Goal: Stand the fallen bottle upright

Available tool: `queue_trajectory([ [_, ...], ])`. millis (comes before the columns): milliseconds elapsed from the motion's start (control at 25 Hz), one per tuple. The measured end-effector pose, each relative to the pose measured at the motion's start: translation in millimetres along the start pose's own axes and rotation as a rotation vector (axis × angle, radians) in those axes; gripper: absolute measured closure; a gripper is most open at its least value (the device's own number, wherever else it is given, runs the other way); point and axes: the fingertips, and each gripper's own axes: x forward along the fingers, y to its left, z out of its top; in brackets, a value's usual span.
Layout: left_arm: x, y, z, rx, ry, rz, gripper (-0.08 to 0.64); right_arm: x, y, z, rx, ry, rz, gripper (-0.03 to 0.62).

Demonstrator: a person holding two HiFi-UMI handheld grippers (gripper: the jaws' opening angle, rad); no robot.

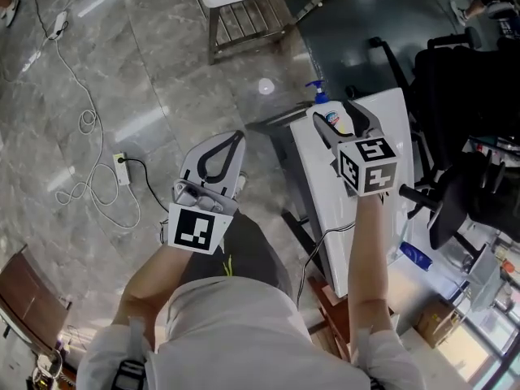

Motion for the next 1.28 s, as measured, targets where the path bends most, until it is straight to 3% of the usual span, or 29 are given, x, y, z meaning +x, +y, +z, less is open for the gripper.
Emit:
queue_trajectory([
  [840, 3, 29, -35, -0.077, 0.009, 0.086, 0.543, 92, -21, -22, -0.087, 0.335, 0.071, 0.324],
  [1280, 4, 33, -41, -0.093, 0.021, 0.079, 0.543, 108, -21, -30, -0.074, 0.411, 0.105, 0.327],
])
